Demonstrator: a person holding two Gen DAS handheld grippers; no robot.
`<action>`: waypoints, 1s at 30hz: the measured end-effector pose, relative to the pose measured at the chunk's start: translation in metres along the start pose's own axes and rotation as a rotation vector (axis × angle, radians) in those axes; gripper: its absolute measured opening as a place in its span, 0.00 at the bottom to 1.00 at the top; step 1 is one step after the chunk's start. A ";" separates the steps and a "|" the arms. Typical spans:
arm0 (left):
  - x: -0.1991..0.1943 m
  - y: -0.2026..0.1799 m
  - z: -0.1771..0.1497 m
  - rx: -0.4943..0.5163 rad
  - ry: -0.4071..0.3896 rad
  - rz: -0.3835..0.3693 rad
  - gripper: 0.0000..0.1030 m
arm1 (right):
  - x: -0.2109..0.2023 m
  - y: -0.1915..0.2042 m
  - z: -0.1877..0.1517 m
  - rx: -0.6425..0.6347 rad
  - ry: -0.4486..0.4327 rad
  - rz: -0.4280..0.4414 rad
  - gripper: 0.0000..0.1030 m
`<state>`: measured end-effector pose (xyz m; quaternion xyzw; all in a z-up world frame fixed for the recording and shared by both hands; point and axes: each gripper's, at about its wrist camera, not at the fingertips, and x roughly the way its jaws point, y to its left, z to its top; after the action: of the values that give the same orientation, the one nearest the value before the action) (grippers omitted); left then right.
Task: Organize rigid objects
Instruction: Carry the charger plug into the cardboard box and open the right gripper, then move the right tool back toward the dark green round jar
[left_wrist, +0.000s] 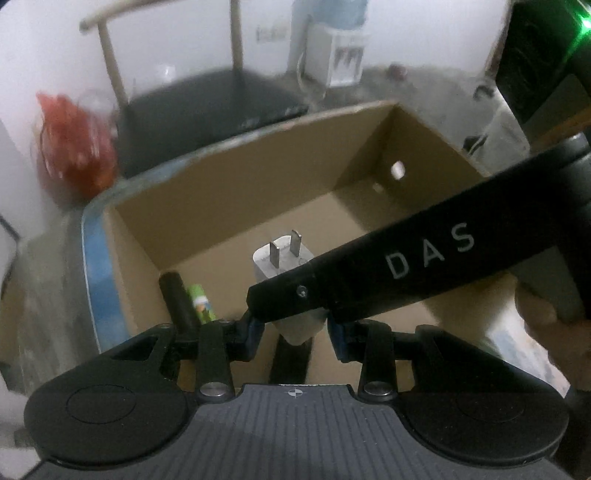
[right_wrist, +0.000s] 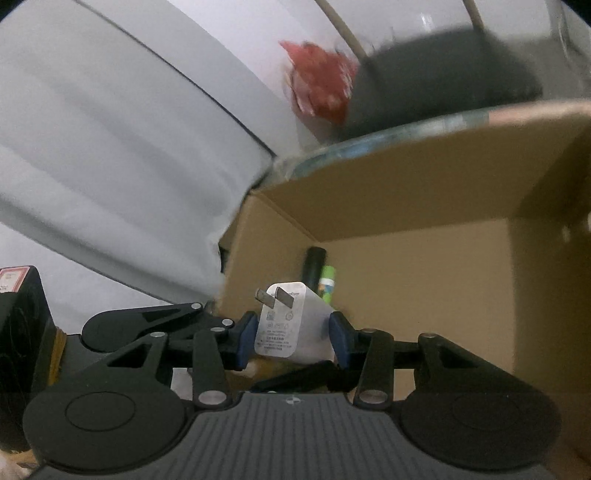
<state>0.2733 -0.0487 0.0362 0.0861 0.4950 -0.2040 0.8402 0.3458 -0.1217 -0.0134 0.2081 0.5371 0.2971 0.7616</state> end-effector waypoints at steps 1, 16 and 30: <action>0.006 0.004 0.002 -0.006 0.018 -0.001 0.35 | 0.007 -0.005 0.003 0.016 0.015 0.003 0.44; 0.022 0.027 0.025 -0.035 0.048 0.008 0.42 | 0.016 -0.005 0.002 0.038 0.029 -0.006 0.37; -0.097 0.001 -0.011 -0.017 -0.265 0.051 0.60 | -0.138 0.021 -0.064 -0.039 -0.283 0.027 0.39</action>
<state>0.2233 -0.0188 0.1145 0.0638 0.3790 -0.1881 0.9038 0.2464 -0.1997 0.0739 0.2405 0.4156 0.2853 0.8295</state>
